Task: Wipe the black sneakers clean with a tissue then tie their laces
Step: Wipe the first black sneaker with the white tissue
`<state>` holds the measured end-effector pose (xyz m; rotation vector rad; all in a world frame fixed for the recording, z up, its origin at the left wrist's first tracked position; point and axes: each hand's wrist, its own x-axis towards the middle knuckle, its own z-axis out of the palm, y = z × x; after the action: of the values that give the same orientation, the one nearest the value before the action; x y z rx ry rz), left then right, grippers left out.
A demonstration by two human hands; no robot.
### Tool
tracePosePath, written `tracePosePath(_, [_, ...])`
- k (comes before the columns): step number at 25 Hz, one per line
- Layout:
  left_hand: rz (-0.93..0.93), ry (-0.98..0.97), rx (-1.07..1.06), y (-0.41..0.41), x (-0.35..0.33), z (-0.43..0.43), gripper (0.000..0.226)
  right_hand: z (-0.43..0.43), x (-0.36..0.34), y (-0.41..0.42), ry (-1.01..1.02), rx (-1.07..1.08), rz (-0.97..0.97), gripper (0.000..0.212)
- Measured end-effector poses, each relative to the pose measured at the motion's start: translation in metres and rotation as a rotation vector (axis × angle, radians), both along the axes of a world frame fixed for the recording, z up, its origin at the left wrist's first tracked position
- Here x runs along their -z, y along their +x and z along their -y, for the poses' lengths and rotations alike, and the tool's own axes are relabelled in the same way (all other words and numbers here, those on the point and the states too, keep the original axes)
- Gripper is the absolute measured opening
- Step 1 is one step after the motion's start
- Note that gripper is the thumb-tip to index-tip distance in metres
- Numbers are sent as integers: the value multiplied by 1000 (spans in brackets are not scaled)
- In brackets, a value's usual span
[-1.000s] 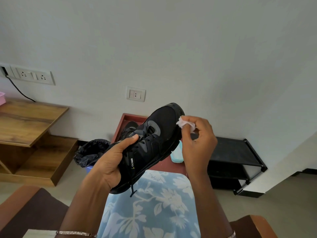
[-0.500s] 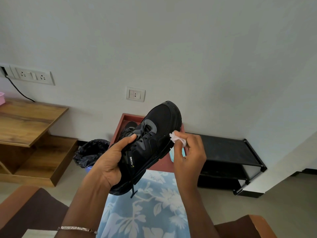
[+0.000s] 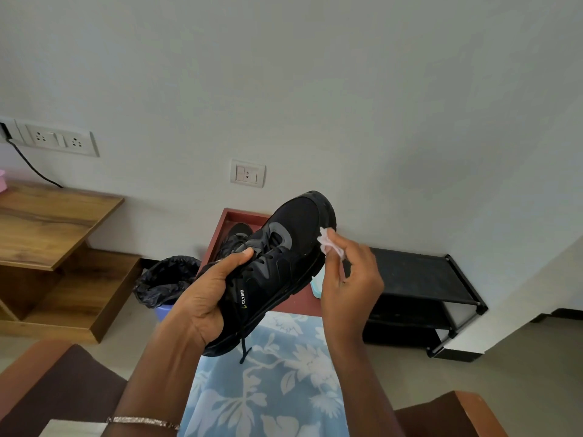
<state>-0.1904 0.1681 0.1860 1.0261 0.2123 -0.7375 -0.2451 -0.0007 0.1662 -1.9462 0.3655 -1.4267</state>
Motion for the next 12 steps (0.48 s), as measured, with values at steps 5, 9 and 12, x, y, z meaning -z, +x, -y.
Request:
tracePosePath(5, [51, 57, 26, -4, 4, 6, 43, 14, -33, 13, -40, -3, 23, 21])
tracePosePath(9, [71, 43, 31, -9, 7, 12, 37, 17, -43, 25, -134, -19, -23, 25])
tracePosePath(12, [121, 54, 6, -8, 6, 10, 43, 14, -22, 14, -100, 42, 19, 24])
